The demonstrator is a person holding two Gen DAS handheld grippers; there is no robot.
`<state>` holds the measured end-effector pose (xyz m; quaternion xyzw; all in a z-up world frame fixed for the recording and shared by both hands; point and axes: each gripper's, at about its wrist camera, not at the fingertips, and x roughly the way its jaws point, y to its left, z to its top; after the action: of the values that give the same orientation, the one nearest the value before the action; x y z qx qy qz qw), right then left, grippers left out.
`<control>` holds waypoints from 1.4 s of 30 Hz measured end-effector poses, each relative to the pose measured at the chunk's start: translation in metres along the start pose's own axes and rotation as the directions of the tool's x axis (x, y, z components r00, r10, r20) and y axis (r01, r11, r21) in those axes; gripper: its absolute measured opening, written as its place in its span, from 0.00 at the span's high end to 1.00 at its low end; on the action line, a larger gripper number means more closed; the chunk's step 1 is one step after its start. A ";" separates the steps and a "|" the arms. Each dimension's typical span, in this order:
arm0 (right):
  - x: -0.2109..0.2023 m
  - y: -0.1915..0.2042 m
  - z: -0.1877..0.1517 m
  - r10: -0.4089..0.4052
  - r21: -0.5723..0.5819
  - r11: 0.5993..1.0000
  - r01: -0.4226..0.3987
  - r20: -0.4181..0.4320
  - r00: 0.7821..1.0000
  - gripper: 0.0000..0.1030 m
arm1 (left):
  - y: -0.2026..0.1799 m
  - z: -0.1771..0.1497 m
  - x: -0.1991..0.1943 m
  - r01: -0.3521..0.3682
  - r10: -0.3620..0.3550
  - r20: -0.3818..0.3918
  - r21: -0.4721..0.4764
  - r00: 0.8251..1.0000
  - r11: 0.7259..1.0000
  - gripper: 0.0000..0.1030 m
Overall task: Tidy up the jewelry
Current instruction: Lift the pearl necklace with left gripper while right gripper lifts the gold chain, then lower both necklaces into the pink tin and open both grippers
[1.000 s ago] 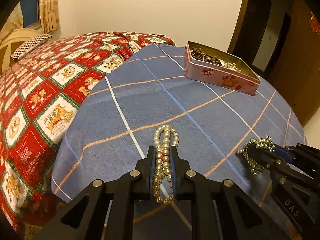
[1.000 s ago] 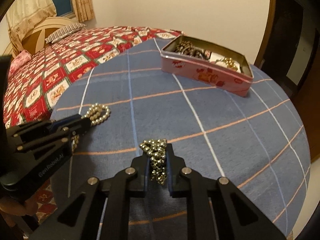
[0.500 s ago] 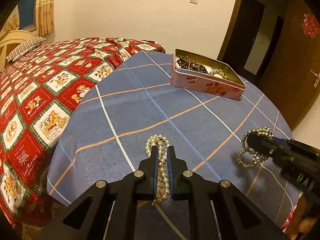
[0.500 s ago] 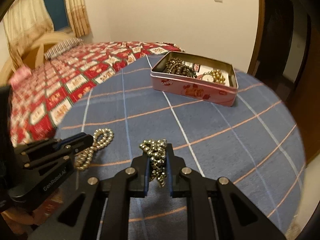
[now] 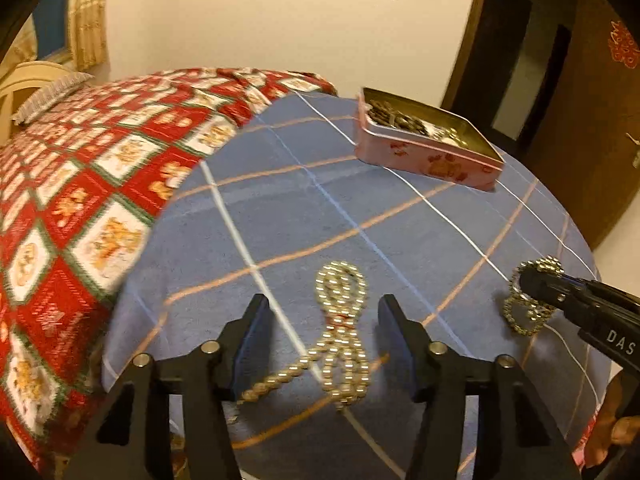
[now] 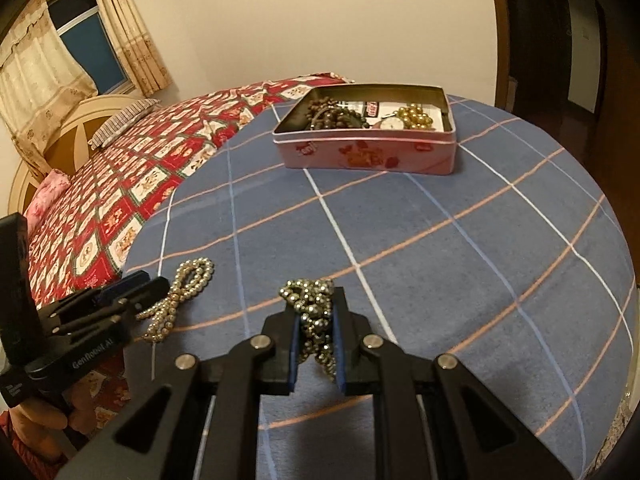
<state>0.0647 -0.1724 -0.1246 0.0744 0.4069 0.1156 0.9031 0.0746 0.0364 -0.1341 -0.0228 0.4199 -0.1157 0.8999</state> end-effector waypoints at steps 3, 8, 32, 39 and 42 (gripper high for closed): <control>0.002 0.002 0.000 -0.013 -0.010 1.000 0.013 -0.005 1.000 0.84 | -0.013 -0.004 0.010 -0.059 0.060 -0.012 0.075 0.998 0.995 0.44; -0.002 0.003 0.003 -0.063 -0.032 0.998 0.063 0.012 0.998 0.84 | -0.031 -0.006 0.017 -0.189 0.194 -0.002 0.223 0.981 0.956 0.63; -0.020 -0.015 0.009 -0.123 0.012 0.992 0.123 0.067 0.990 0.84 | -0.060 0.006 -0.005 0.202 -0.202 0.007 0.025 0.979 0.979 0.88; -0.027 -0.033 0.009 -0.109 0.051 0.993 0.105 0.090 0.990 0.84 | -0.069 0.009 -0.010 0.212 -0.213 0.026 0.041 0.977 0.976 0.88; -0.030 -0.041 0.008 -0.069 0.079 0.995 0.061 0.103 0.992 0.84 | -0.069 0.013 -0.012 0.231 -0.232 0.037 0.024 0.972 0.973 0.88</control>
<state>0.0569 -0.2203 -0.1071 0.1012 0.3651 0.0667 0.9230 0.0636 -0.0287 -0.1071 -0.0648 0.3954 -0.2236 0.8885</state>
